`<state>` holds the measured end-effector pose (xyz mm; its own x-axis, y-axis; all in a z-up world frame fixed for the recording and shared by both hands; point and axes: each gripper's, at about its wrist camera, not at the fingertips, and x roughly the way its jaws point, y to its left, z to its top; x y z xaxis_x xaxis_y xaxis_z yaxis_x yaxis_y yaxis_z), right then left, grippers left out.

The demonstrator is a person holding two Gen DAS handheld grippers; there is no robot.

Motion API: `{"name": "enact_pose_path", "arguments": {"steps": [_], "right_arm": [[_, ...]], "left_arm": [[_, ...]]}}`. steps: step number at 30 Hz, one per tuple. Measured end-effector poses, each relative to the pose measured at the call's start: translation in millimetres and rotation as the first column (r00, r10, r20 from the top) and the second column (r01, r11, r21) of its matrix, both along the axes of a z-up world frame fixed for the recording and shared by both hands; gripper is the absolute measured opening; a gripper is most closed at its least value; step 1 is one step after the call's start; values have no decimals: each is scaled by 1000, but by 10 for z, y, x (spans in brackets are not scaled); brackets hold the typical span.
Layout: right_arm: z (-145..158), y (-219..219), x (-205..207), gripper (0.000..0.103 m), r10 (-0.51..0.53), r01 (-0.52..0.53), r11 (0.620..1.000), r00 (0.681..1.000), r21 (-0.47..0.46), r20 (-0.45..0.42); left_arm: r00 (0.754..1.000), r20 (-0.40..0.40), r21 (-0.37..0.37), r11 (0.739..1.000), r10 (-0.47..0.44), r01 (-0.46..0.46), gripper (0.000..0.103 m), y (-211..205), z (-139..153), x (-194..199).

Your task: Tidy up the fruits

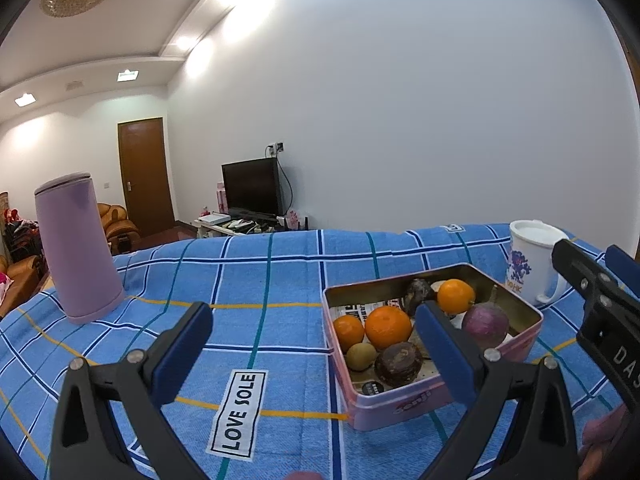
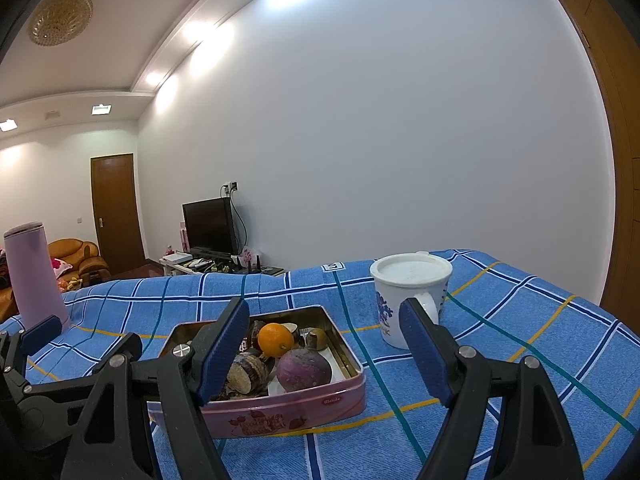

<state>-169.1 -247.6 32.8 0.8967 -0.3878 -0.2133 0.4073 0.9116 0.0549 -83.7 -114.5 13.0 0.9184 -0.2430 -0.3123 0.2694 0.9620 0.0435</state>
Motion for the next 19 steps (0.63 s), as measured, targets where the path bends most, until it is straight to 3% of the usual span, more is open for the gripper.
{"name": "enact_pose_path", "arguments": {"steps": [19], "right_arm": [[2, -31, 17, 79, -3, 3, 1000, 1000, 2, -11]], "left_arm": [[998, -19, -18, 998, -52, 52, 103, -45, 1, 0]]}}
